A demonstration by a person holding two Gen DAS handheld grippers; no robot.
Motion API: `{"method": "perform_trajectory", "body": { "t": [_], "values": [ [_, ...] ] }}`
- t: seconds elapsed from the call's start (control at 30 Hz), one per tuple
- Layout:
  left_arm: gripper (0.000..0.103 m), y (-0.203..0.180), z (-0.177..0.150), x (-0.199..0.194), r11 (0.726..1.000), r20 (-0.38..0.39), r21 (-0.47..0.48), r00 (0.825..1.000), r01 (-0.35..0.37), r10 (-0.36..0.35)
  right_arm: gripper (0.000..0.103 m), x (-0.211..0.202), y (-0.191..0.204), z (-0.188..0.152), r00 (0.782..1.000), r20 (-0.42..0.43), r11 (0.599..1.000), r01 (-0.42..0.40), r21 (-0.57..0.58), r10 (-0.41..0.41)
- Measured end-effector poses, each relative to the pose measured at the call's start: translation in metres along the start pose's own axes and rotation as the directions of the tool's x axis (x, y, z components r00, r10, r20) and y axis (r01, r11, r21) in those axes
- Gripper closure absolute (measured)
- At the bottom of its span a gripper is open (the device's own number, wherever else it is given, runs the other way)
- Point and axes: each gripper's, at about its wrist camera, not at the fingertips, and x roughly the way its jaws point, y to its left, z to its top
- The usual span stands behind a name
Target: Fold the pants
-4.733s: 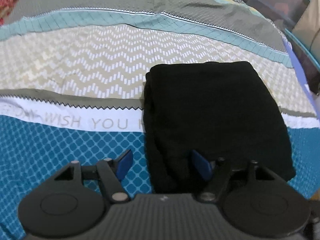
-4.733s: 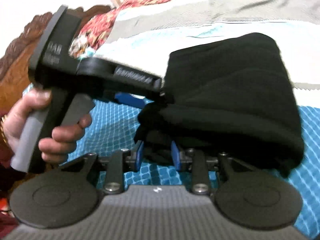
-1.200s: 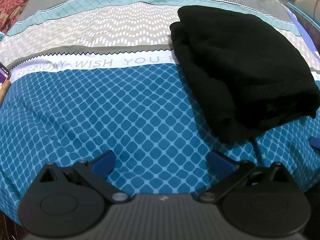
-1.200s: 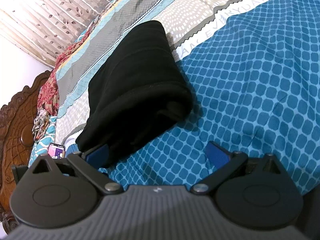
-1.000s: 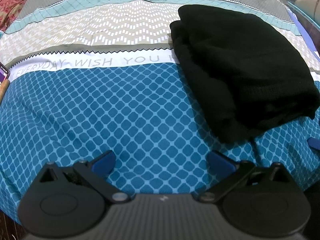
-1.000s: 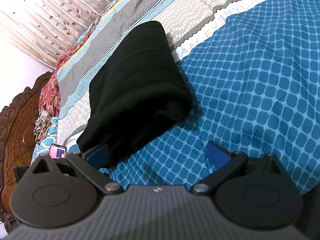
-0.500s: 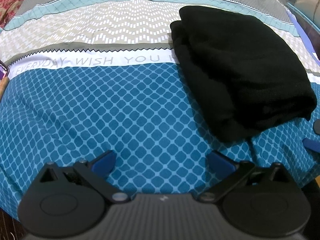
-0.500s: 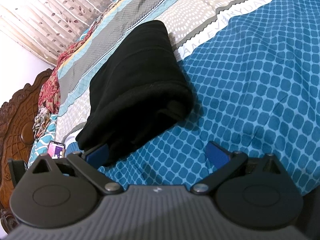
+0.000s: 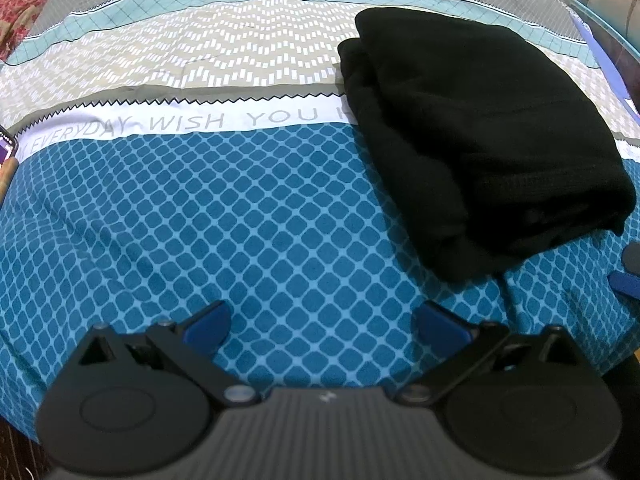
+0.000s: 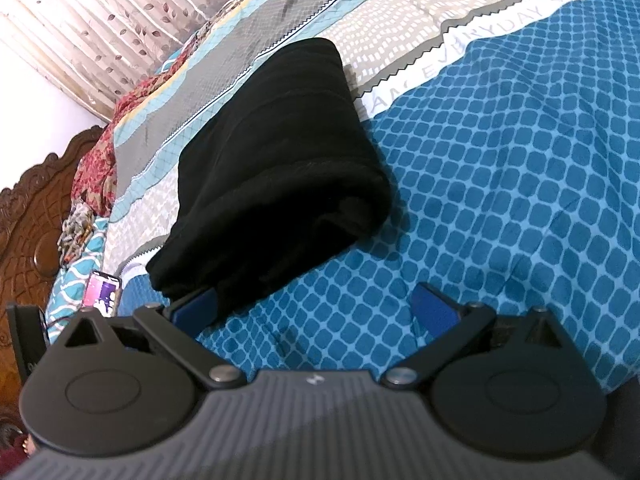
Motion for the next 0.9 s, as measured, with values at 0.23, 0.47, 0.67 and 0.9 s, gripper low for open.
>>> {"method": "perform_trajectory", "body": {
  "t": [0.23,0.47,0.67,0.9],
  "values": [
    [0.000,0.002,0.000,-0.002,1.000,-0.002,-0.009,1.000,0.007,-0.007,0.000,0.001,-0.002,-0.002,1.000,0.022,1.000,-0.001,-0.014,0.001],
    [0.000,0.018,0.009,-0.023,0.993,0.041,-0.081,0.996,0.081,-0.078,0.000,-0.007,-0.011,0.004,0.999,0.026,0.999,-0.037,0.030,0.036],
    [0.000,0.030,0.033,-0.045,0.975,0.120,-0.099,0.975,0.201,-0.189,0.000,-0.030,-0.008,0.017,0.988,0.154,0.997,0.015,-0.072,-0.004],
    [0.000,0.028,0.069,-0.010,0.916,0.070,-0.178,0.933,0.360,-0.353,0.000,-0.020,-0.016,0.062,0.985,0.171,0.995,-0.015,-0.101,0.033]
  ]
}}
